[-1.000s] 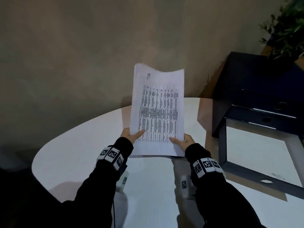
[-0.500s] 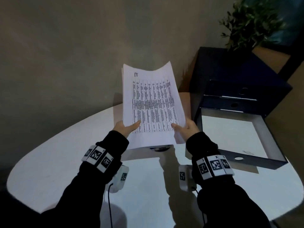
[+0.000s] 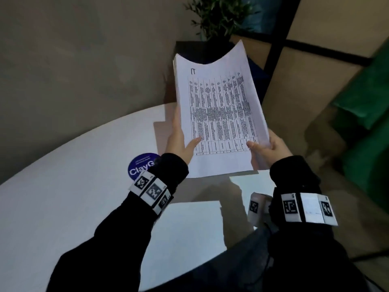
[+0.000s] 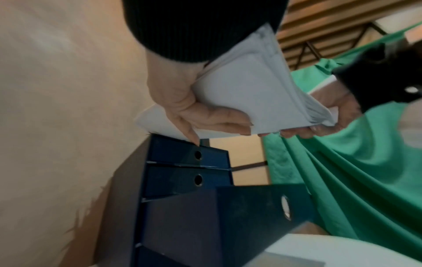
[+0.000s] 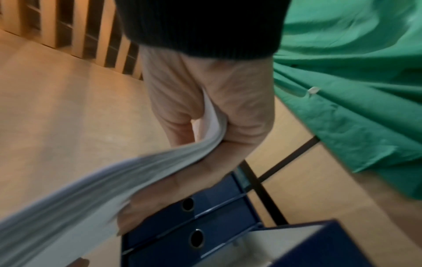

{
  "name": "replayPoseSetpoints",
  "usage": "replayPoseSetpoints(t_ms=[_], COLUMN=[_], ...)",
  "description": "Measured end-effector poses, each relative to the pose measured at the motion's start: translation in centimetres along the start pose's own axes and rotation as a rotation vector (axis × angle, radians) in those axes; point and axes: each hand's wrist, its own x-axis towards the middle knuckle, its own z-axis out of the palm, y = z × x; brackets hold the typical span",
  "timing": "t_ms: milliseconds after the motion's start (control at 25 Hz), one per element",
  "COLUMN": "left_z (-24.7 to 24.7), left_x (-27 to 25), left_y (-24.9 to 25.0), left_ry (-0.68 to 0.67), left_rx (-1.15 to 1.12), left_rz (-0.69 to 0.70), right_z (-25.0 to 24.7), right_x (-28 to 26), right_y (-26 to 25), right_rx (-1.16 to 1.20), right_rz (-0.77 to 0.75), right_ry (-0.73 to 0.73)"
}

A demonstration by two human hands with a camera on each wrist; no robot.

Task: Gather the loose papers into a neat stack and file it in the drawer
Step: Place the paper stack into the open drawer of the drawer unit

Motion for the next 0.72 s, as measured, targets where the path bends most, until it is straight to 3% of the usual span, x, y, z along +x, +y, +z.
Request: replayPoseSetpoints(t_ms=[160,360,440,640,720], left_z=[4.1,6.2,6.4,6.0,5.7], left_x=[-1.7,-3.0,-2.7,-1.0,0.4], left_y=[-0.4,-1.8,-2.3,-2.3,-2.3], left_ry=[-0.136,-0.228,-0.231,-0.214,-0.216], left_rx=[0.082,0.053,-0.017,-0.008,-0.005], left_rz=[-0.001,-0.293,-0.402,-0.493,-0.588], right_z=[-3.7,-6.9,-7.6,-7.6,-7.3], right_x=[-1.8,-2.4,-2.3,-0.1,0.7], right_y=[1.7,3.9,4.2,3.6,2.7], right_rx=[0.04,-0.06,-0.111,-0.186,-0.202], right_rz=[0.174,0.411,0.446,0.461,0.475], right_ry=[-0.023,-0.074,-0.09,-0.09,-0.069])
